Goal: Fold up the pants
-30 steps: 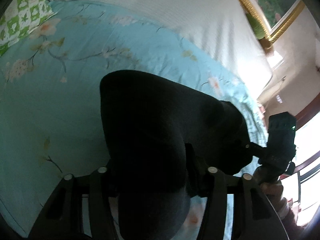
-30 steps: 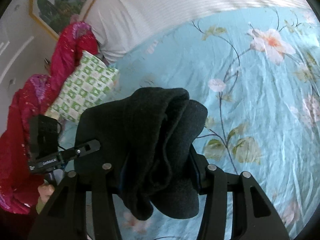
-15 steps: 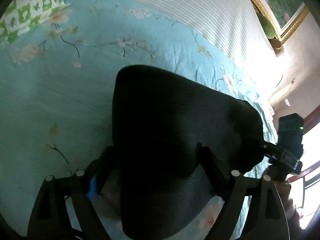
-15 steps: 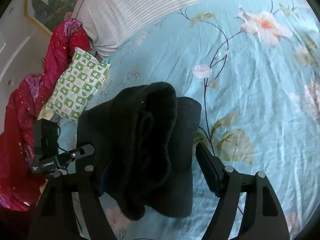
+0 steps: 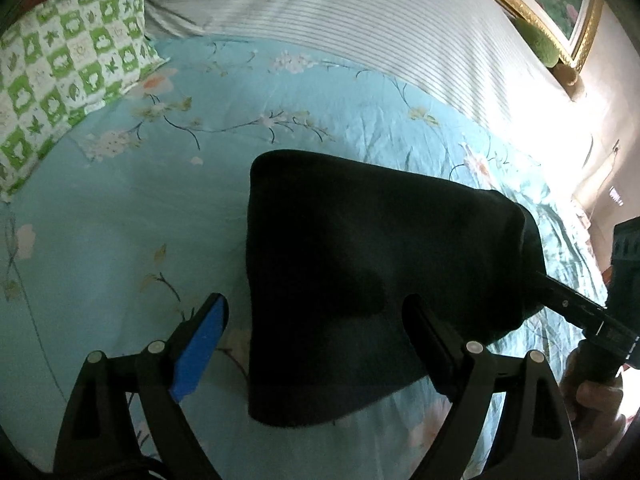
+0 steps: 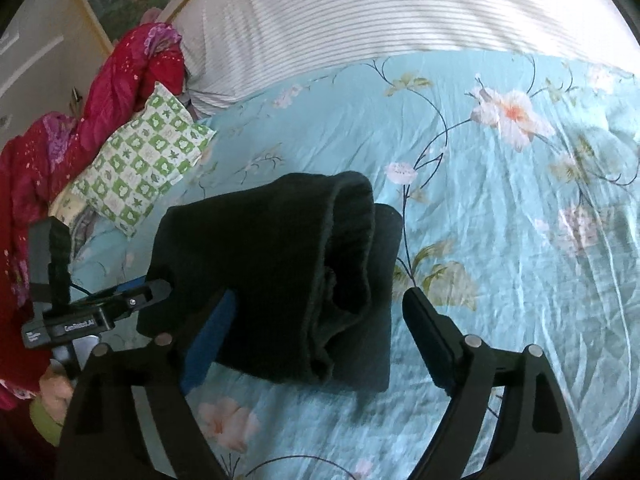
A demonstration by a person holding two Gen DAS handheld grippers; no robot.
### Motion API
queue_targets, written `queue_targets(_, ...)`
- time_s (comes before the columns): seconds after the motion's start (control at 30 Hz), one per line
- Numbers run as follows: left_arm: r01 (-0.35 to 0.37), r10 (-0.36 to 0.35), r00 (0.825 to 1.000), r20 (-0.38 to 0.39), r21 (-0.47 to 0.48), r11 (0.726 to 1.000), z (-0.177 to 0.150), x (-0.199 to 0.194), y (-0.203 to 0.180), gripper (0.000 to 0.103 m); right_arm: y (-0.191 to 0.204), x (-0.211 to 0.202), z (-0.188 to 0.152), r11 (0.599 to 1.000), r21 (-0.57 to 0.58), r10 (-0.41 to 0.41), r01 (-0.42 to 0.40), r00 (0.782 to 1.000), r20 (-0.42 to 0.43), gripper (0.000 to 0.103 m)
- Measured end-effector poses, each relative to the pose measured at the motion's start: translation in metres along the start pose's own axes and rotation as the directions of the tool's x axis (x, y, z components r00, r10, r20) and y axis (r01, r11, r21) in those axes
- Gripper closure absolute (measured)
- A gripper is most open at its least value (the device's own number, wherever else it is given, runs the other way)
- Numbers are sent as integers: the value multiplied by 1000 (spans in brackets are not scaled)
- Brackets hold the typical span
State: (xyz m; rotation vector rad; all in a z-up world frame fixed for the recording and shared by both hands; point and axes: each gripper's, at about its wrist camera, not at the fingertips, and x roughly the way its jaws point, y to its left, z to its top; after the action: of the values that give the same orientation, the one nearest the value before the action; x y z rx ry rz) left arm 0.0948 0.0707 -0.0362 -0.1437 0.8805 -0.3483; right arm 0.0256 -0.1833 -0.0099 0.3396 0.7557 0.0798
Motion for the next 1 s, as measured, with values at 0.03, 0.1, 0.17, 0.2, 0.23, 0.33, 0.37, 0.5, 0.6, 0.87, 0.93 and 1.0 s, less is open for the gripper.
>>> queue_targets(0.03,-11,11,1000,3,6,1000,-1,-2,-2,13,3,-2,-1,1000,-8,-10,10,1000,4,16)
queue_targets(0.1,-37,37,999,12,24,999,-4,-6,-8,12,7,-6,-3,999,-24,-22,22,1000,14,16)
queue_targets(0.17,-65,64,998,25,43,997,-9,-11,-13,12,12,-10,-5,998,-43,-40,41,999,27,15)
queue_targets(0.2,-75,74,997,31,51,996,-11,-13,-16,11,14,-12,-6,997,-53,-48,50,998,33,14)
queue_targets(0.23,-82,80,996,34,56,995,-13,-15,-17,11,17,-13,-8,996,-62,-58,61,998,39,13)
queue_targets(0.33,-104,102,994,40,66,992,-20,-21,-23,9,24,-17,-13,993,-83,-83,86,995,47,11)
queue_targets(0.37,-116,114,993,43,69,991,-24,-23,-25,8,26,-18,-15,992,-90,-88,92,995,49,11)
queue_targets(0.5,-157,153,987,52,76,985,-36,-27,-31,7,34,-23,-26,987,-114,-106,113,992,65,9)
queue_targets(0.6,-178,174,983,62,77,981,-45,-31,-34,3,39,-25,-33,985,-119,-117,124,991,68,7)
queue_targets(0.87,-269,260,961,92,117,956,-55,-39,-42,0,47,-29,-47,983,-128,-124,135,989,85,5)
queue_targets(0.93,-297,286,953,101,127,946,-57,-41,-44,0,49,-29,-49,982,-134,-125,136,988,88,4)
queue_targets(1.0,-313,300,948,111,134,940,-60,-44,-45,0,51,-30,-51,980,-140,-129,142,987,93,4)
